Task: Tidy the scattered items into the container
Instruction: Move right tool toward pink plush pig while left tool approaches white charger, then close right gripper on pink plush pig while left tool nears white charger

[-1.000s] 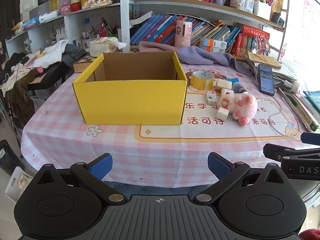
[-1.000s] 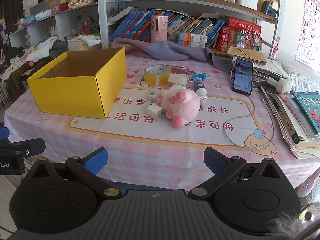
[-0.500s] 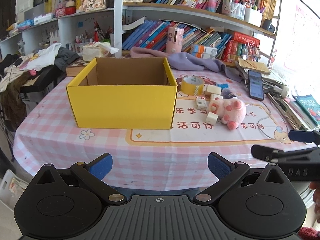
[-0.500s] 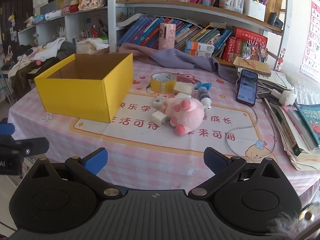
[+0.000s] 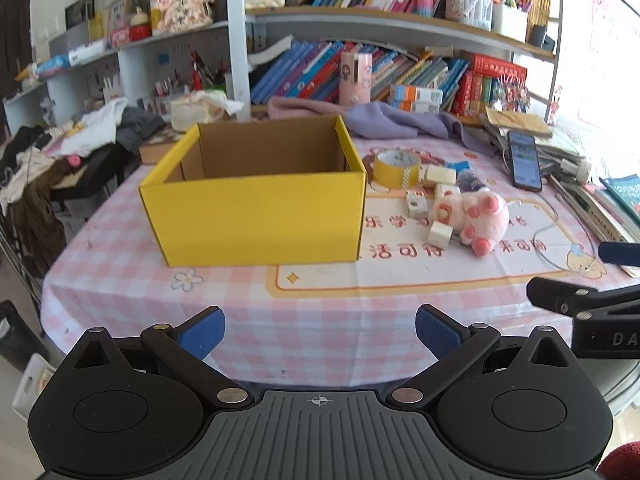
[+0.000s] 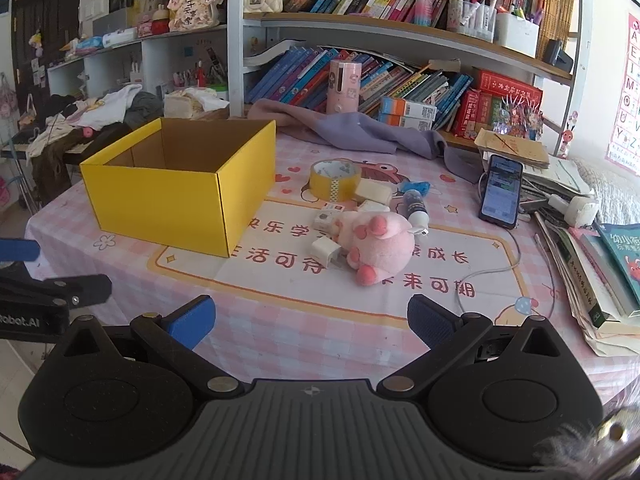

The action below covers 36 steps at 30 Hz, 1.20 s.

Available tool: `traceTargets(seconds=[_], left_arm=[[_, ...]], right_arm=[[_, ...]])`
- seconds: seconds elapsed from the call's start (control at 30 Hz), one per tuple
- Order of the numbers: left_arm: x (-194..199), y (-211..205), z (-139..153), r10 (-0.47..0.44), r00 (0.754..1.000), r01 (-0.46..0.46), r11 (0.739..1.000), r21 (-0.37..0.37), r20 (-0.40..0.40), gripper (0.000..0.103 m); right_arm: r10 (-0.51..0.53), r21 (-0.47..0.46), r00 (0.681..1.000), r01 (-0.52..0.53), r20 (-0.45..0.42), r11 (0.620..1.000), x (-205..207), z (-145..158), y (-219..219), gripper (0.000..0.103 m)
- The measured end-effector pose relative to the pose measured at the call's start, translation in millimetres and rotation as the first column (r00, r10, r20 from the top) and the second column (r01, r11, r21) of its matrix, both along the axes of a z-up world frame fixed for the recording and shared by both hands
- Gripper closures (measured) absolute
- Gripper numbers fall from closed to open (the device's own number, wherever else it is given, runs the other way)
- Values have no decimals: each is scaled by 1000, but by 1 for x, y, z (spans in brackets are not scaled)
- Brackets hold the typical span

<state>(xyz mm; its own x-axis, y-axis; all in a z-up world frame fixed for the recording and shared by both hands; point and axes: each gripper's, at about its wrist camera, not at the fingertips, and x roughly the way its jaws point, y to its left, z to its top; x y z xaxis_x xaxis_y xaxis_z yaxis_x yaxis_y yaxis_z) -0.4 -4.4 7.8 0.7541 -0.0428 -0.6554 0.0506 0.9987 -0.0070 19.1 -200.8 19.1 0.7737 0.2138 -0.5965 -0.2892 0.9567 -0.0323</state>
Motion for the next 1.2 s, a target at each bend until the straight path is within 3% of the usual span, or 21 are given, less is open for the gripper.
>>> traceTargets(seconds=[0.6, 0.87, 1.2], left_arm=[[36, -38, -20, -57, 996, 55, 998, -29, -72, 1], [63, -68, -27, -105, 990, 104, 994, -12, -95, 1], [104, -107, -34, -144, 977, 143, 990, -17, -156, 1]], right_arm=[[-11, -22, 998, 9, -68, 1000, 43, -18, -33, 5], [-38, -18, 995, 36, -91, 999, 85, -21, -58, 6], [25, -25, 993, -28, -117, 999, 142, -23, -78, 6]])
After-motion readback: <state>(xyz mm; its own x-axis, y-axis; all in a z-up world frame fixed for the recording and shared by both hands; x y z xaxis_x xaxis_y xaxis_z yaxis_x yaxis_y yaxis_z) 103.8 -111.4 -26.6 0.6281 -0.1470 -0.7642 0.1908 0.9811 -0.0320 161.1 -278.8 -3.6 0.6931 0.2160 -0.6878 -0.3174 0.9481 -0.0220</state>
